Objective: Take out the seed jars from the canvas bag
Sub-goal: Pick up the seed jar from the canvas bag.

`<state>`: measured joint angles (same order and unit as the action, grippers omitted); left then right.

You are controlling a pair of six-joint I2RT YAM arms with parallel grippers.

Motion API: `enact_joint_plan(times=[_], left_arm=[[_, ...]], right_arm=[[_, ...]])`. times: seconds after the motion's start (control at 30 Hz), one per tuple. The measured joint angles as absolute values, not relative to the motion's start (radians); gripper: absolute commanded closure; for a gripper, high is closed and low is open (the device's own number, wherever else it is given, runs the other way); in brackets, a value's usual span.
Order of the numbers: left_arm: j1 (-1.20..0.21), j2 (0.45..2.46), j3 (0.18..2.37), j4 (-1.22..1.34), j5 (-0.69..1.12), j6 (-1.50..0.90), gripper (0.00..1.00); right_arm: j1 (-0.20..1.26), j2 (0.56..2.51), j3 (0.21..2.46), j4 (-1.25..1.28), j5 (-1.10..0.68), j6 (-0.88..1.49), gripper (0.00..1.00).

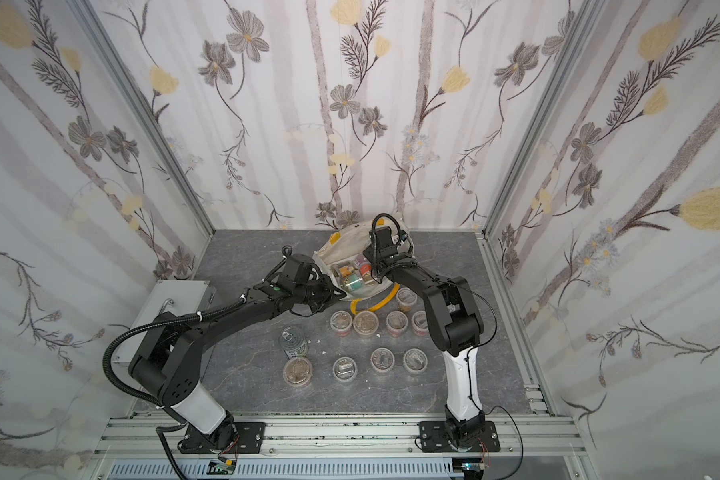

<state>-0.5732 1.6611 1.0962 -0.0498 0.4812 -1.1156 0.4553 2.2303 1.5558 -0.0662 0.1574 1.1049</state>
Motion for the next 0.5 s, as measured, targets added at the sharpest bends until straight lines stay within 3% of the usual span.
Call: enact_joint_plan(times=[0.5], left_arm=[[-0.492, 1.631, 1.130, -0.094, 0.440, -1.143, 0.89]], right_arm=[[0.552, 2.009, 1.530, -0.186, 0.016, 0.997, 0.91]])
